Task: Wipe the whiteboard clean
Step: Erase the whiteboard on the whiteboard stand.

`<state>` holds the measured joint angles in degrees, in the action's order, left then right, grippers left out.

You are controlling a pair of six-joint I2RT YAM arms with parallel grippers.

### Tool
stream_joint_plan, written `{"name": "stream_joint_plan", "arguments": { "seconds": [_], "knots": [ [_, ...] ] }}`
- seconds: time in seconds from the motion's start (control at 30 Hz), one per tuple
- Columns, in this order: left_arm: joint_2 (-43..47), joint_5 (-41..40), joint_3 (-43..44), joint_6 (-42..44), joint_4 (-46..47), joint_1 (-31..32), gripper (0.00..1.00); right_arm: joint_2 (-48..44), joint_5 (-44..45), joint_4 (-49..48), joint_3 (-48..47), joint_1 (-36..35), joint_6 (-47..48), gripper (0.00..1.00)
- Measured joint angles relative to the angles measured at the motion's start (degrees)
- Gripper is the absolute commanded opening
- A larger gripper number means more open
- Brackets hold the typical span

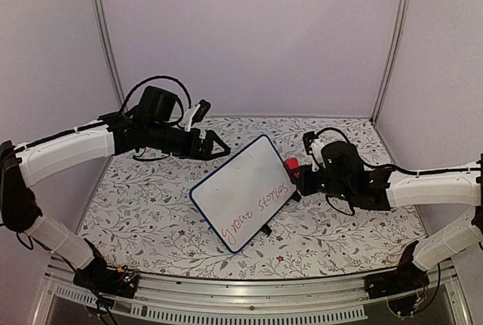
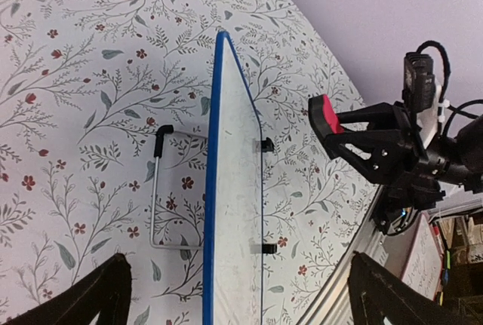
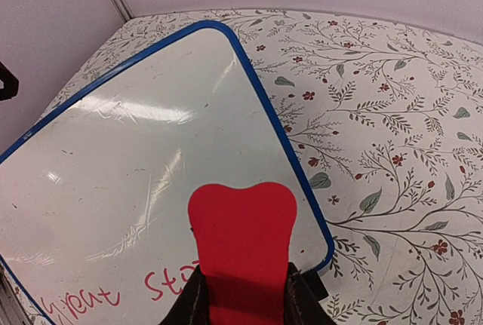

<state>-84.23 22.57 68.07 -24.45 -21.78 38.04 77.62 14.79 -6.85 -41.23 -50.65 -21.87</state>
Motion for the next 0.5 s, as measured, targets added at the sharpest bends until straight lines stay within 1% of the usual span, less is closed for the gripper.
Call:
{"name": "stream_joint_plan", "arguments": {
  "seconds": [0.17, 0.33, 0.43, 0.5],
  "knots": [
    [7.0, 0.3, -5.7, 0.2, -1.1, 0.0, 1.00, -0.2, 1.1, 0.7, 0.0, -0.3, 0.3, 0.23],
    [11.1, 2.1, -11.4, 0.9, -1.5, 0.0, 0.91, -0.3, 1.1, 1.5, 0.0, -0.5, 0.5, 0.23],
    [11.6, 2.5, -13.9, 1.0, -1.6, 0.0, 0.89, -0.3, 0.9, 1.3, 0.0, -1.3, 0.5, 0.23],
    [11.6, 2.4, -15.3, 1.1, -1.6, 0.0, 0.85, -0.3, 0.9, 1.3, 0.0, -2.4, 0.5, 0.23]
  ]
}}
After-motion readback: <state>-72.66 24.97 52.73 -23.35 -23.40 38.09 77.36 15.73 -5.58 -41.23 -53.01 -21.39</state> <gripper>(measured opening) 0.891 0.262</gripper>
